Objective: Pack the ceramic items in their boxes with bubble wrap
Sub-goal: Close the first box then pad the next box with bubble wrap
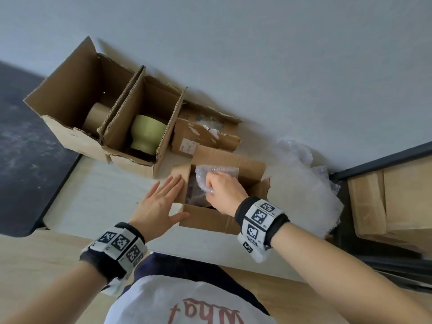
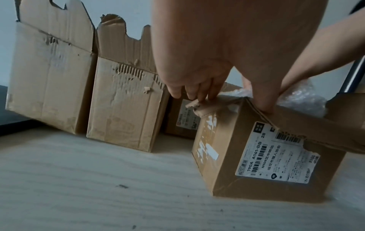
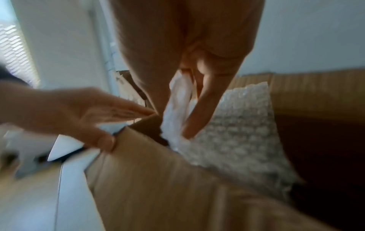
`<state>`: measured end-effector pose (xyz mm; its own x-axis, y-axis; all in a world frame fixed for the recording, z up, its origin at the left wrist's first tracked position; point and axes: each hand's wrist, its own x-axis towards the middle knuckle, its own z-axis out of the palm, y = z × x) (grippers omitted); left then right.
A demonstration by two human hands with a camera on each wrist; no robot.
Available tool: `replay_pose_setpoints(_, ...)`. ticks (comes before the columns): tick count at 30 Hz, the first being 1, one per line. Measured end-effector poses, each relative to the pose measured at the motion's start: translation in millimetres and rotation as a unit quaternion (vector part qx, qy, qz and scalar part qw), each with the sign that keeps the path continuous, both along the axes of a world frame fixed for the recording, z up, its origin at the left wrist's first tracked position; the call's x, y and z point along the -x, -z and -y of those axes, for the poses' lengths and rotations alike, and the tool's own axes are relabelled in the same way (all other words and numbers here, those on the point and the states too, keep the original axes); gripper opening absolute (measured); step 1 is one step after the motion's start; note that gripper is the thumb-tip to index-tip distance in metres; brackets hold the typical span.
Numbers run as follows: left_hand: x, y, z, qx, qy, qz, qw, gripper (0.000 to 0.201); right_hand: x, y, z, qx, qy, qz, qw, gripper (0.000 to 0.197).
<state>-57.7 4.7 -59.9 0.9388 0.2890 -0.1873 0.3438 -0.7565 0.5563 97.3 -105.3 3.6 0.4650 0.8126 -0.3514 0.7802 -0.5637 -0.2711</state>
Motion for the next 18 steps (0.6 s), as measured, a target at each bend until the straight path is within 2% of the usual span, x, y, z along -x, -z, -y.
replay_pose_setpoints(2, 0, 2, -1, 0.008, 0.001, 0.001, 1.000, 0.085, -6, 4, -17, 0.038, 0.052, -0.098, 0.993, 0.022)
replay_pose_setpoints(4, 0, 3, -1, 0.017, 0.001, 0.003, 1.000, 0.084, -12, 3, -31, 0.112, 0.050, -0.178, 0.976, 0.046)
replay_pose_setpoints(5, 0, 4, -2, 0.018, 0.001, 0.005, 1.000, 0.084, -16, 0, -35, 0.136, 0.027, -0.192, 0.972, 0.049)
replay_pose_setpoints(6, 0, 5, -2, 0.018, 0.001, 0.008, 1.000, 0.084, -20, -3, -37, 0.143, 0.000, -0.195, 0.970, 0.043)
replay_pose_setpoints(8, -1, 6, -3, 0.015, 0.002, 0.013, 1.000, 0.084, -30, -8, -33, 0.125, -0.044, -0.174, 0.976, 0.036)
replay_pose_setpoints(10, -1, 8, -2, 0.016, 0.003, 0.017, 1.000, 0.084, -38, -9, -25, 0.143, -0.090, -0.141, 0.976, 0.051)
replay_pose_setpoints(11, -1, 8, -2, 0.018, 0.004, 0.019, 1.000, 0.083, -38, -9, -23, 0.177, -0.128, -0.121, 0.968, 0.054)
replay_pose_setpoints(14, -1, 9, -2, 0.027, 0.001, 0.027, 0.999, 0.082, -30, 5, -30, 0.267, -0.223, -0.067, 0.935, 0.046)
replay_pose_setpoints(18, 0, 10, -2, 0.026, -0.002, 0.030, 0.999, 0.081, -14, 33, -48, 0.323, -0.225, -0.027, 0.919, 0.042)
